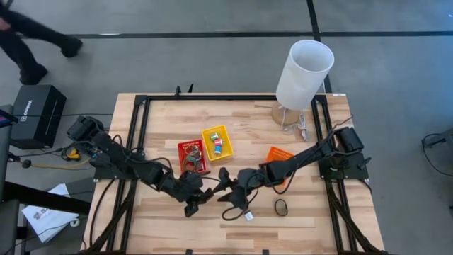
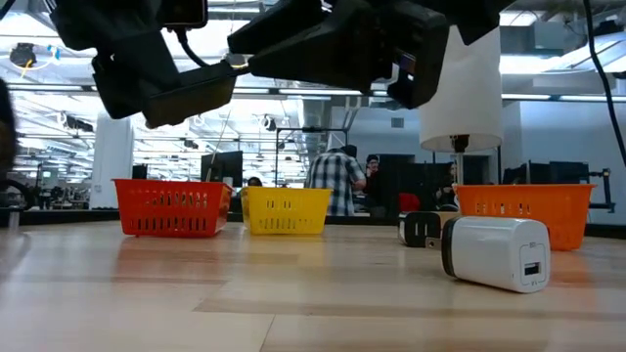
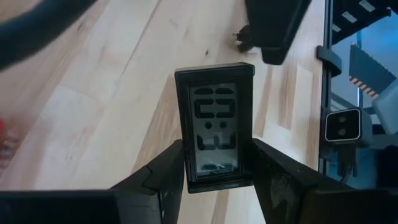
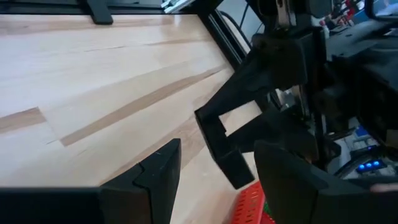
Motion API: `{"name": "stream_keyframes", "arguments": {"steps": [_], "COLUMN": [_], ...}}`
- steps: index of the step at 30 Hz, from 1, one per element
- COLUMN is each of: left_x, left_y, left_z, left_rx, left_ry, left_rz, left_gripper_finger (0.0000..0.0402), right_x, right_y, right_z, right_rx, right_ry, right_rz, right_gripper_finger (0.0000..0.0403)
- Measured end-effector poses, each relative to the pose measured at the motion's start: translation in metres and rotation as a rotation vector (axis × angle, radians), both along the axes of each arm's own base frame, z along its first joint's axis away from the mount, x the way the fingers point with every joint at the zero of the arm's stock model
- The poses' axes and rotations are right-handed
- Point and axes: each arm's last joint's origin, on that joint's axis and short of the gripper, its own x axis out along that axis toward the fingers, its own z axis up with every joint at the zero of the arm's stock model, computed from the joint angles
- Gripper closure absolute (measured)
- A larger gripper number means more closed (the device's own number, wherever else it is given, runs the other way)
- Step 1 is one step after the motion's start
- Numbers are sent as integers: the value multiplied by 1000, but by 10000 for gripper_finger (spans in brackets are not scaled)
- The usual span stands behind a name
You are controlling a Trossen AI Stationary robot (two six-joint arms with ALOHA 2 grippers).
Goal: Pick & Place Office items
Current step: Put the black digital clock into the orange bin
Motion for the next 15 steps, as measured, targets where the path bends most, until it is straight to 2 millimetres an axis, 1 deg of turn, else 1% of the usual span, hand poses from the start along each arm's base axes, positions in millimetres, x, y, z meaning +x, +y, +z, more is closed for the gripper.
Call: {"name": "stream_keyframes", "arguments": {"steps": [8, 15], "left_x": [7, 13], "left_y": [-1, 3], "left_z": [7, 12], "left_rx": [-34, -79], "left_ry": [-93, -136], "left_rz": [-12, -13], "left_gripper_finger": [246, 242], "right_x": [1, 2], "right_y": [0, 1], "right_z": [2, 6], "right_rx": [-29, -27], "right_ry": [-31, -78], "right_rz": [20, 28], "right_gripper_finger": [207, 208]}}
